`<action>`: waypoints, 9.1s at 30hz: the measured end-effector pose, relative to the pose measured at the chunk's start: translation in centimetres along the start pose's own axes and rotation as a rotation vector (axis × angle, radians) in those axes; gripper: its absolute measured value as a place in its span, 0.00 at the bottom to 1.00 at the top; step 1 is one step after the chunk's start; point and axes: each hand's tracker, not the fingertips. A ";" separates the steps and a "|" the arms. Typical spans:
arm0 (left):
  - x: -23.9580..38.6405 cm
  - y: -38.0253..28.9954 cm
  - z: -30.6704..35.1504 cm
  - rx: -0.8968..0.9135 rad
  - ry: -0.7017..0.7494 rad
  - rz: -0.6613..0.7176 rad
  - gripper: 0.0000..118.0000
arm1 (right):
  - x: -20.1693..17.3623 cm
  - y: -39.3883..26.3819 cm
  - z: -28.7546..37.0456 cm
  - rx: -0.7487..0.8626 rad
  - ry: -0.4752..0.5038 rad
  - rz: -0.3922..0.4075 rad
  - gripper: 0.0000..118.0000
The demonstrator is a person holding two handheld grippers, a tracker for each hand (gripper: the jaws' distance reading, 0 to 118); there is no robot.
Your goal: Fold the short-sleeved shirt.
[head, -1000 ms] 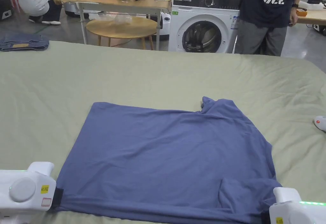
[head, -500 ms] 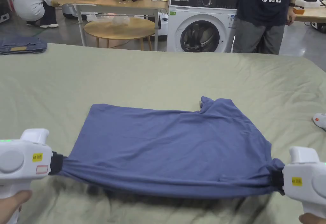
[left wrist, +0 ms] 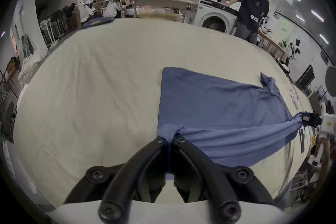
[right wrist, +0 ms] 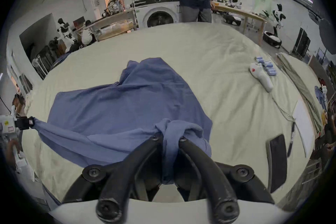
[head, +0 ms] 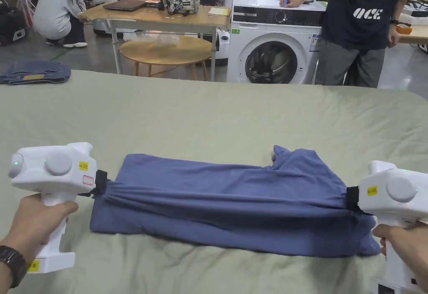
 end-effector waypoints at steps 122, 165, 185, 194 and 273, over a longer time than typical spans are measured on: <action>-2.6 -12.5 9.6 -0.012 -0.005 -0.073 0.00 | 1.7 -11.5 9.0 -0.081 -0.021 0.157 0.01; 4.5 -10.0 8.7 0.378 0.074 -0.108 0.00 | -11.3 -10.0 9.6 0.442 0.017 0.137 0.00; -2.3 4.2 -8.3 -0.257 0.057 0.031 0.42 | -10.1 -8.4 3.8 0.280 -0.005 0.175 0.00; 0.2 3.5 -9.6 -0.256 0.143 -0.099 0.00 | -9.2 -8.5 2.3 0.226 -0.029 0.162 0.00; -5.3 -14.4 7.6 -0.056 -0.038 -0.093 0.00 | 1.6 -13.2 8.1 -0.147 -0.083 0.236 0.00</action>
